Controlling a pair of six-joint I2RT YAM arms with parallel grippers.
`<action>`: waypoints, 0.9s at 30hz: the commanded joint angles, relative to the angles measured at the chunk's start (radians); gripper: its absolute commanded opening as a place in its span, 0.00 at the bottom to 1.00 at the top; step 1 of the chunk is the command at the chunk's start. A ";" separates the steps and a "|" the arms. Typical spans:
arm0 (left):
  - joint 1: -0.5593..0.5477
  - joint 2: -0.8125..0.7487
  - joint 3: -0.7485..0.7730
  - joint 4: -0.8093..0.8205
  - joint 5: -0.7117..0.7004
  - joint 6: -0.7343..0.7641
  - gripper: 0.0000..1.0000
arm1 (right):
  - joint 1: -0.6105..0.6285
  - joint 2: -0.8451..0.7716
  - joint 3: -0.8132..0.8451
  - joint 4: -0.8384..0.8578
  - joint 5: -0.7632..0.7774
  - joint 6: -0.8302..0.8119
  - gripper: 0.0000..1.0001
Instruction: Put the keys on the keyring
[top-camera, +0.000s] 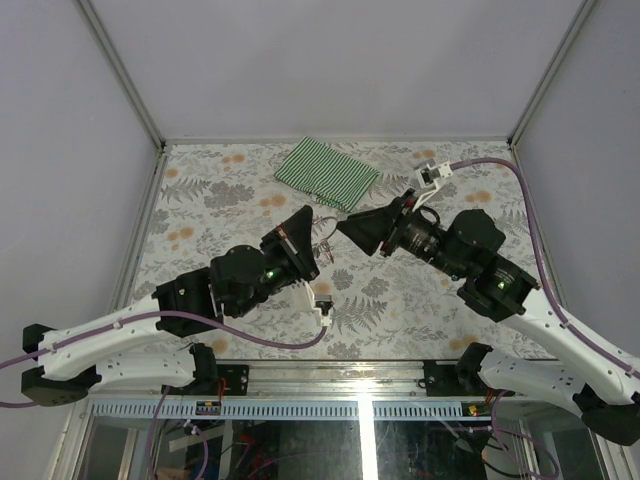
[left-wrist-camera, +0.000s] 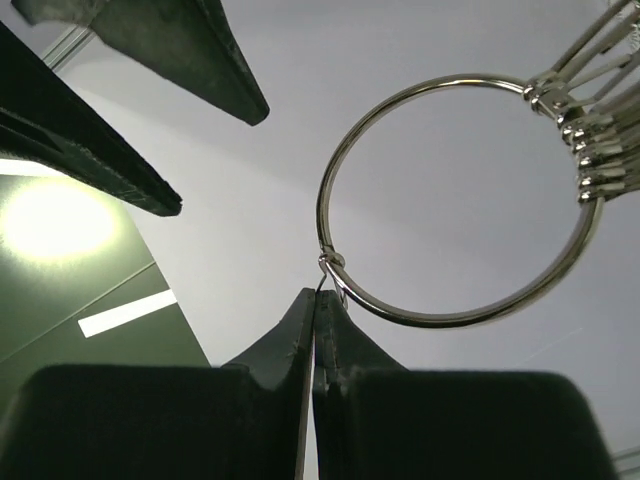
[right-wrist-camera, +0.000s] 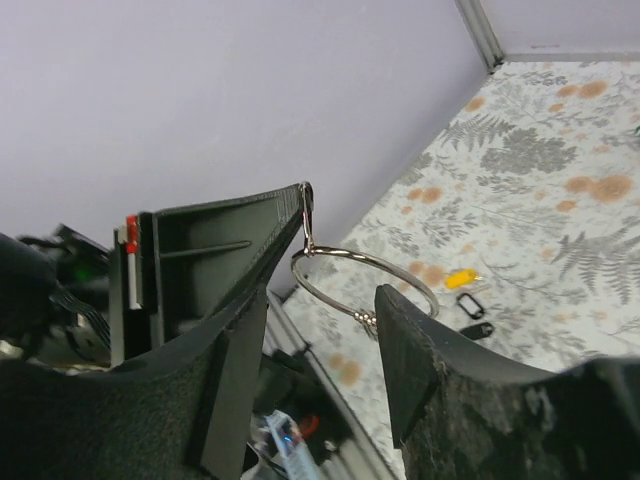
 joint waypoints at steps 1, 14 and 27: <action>-0.007 0.006 -0.011 0.166 -0.029 -0.007 0.00 | 0.000 -0.039 -0.055 0.212 0.098 0.284 0.56; -0.002 0.075 -0.014 0.295 -0.099 -0.038 0.00 | 0.000 0.017 -0.132 0.444 0.065 0.578 0.60; -0.002 0.114 -0.034 0.460 -0.120 -0.073 0.00 | 0.001 0.013 -0.181 0.469 0.107 0.630 0.56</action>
